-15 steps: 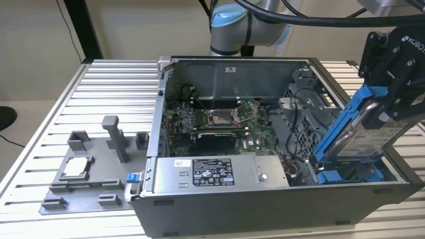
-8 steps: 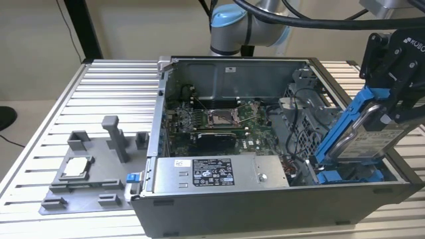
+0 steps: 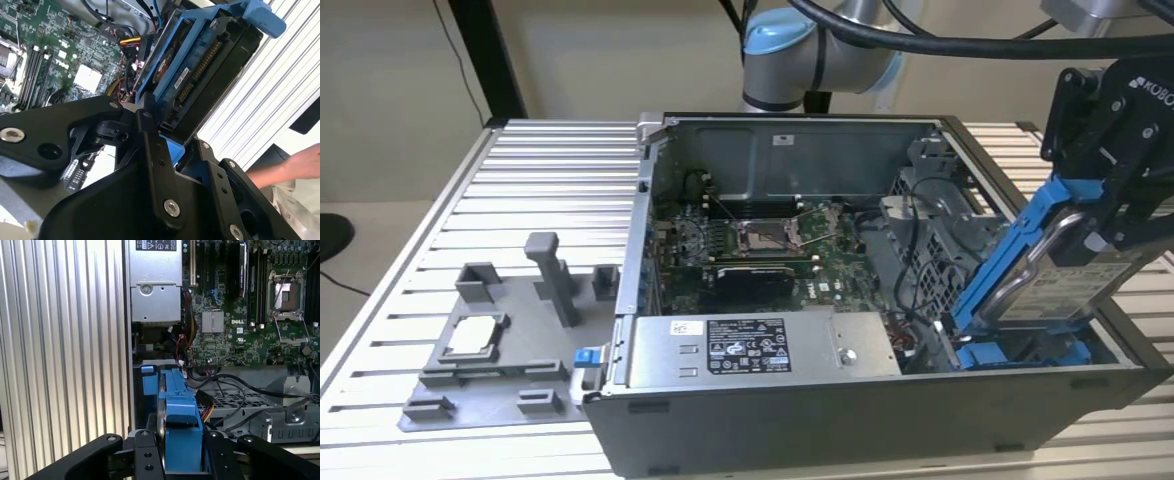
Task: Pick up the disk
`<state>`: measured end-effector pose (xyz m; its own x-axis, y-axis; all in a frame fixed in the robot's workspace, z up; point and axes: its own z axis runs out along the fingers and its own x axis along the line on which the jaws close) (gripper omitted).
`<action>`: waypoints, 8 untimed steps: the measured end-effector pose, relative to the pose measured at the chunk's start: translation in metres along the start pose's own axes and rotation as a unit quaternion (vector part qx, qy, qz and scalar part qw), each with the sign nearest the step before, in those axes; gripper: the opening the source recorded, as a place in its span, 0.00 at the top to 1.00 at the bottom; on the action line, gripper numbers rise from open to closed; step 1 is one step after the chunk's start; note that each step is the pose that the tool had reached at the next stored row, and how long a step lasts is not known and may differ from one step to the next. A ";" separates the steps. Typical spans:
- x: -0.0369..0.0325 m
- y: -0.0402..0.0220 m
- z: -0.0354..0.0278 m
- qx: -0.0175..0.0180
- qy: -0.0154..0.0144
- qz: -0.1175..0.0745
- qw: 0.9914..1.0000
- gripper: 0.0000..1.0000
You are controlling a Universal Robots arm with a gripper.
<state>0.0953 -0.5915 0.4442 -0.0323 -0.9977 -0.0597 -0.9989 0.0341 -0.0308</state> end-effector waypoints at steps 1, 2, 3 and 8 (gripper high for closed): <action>0.0000 0.0000 0.0000 0.000 0.000 -0.001 1.000 1.00; 0.0001 0.0001 0.0000 0.000 0.000 -0.001 1.000 1.00; 0.0001 0.0003 0.0000 0.000 0.000 -0.001 1.000 1.00; 0.0002 0.0011 0.0000 0.000 0.000 -0.001 1.000 1.00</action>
<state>0.0942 -0.5917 0.4442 -0.0302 -0.9978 -0.0597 -0.9990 0.0321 -0.0308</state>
